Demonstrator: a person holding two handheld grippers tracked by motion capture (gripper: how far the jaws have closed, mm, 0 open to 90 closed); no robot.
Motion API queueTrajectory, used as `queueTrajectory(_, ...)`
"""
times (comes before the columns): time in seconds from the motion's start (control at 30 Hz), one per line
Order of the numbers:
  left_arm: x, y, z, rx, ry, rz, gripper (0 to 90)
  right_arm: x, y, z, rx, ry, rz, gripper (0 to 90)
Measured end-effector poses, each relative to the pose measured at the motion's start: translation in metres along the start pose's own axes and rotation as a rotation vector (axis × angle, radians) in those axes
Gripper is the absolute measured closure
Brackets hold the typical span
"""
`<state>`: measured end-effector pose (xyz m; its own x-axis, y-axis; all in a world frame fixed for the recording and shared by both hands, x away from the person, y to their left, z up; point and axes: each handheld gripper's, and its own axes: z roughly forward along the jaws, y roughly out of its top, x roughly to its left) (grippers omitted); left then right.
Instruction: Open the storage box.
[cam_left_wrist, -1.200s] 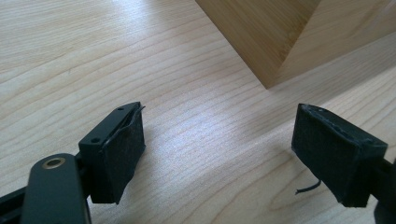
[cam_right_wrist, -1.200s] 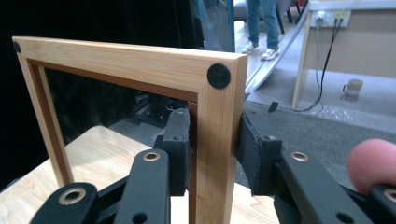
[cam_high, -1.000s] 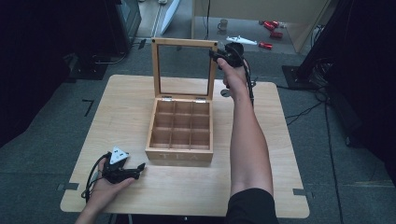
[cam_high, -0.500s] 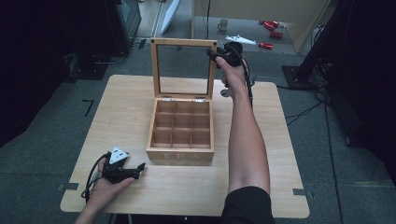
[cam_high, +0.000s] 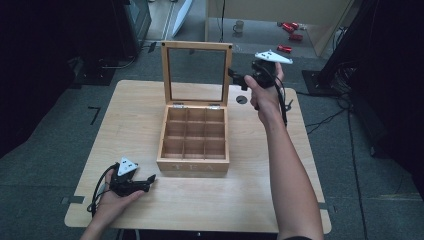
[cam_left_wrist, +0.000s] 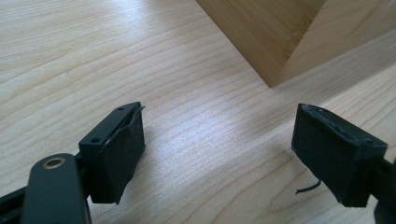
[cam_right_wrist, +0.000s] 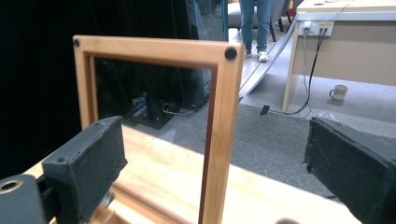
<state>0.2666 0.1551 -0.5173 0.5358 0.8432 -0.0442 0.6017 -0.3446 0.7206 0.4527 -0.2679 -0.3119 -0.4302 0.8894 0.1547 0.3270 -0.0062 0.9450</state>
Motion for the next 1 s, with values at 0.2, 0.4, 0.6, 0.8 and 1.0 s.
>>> queueTrajectory(0.2, 0.000, 0.000, 0.000, -0.001, 0.002, 0.001, 17.6, 0.000, -0.021, -0.044, -0.004, -0.008, -0.012, 4.3)
queueTrajectory(0.4, -0.001, 0.000, 0.000, 0.004, 0.009, 0.012, 17.6, -0.001, -0.047, -0.076, 0.017, -0.033, -0.034, 4.3)
queueTrajectory(0.6, -0.002, 0.000, 0.000, 0.002, 0.013, 0.010, 17.8, 0.003, -0.075, -0.101, 0.043, -0.052, -0.058, 4.3)
queueTrajectory(0.8, -0.002, 0.000, 0.001, 0.001, 0.018, 0.014, 18.1, 0.003, -0.114, -0.127, 0.056, -0.070, -0.040, 4.4)
queueTrajectory(1.0, -0.002, 0.000, 0.001, 0.004, 0.019, 0.015, 18.1, -0.001, -0.150, -0.145, 0.074, -0.094, -0.021, 4.4)
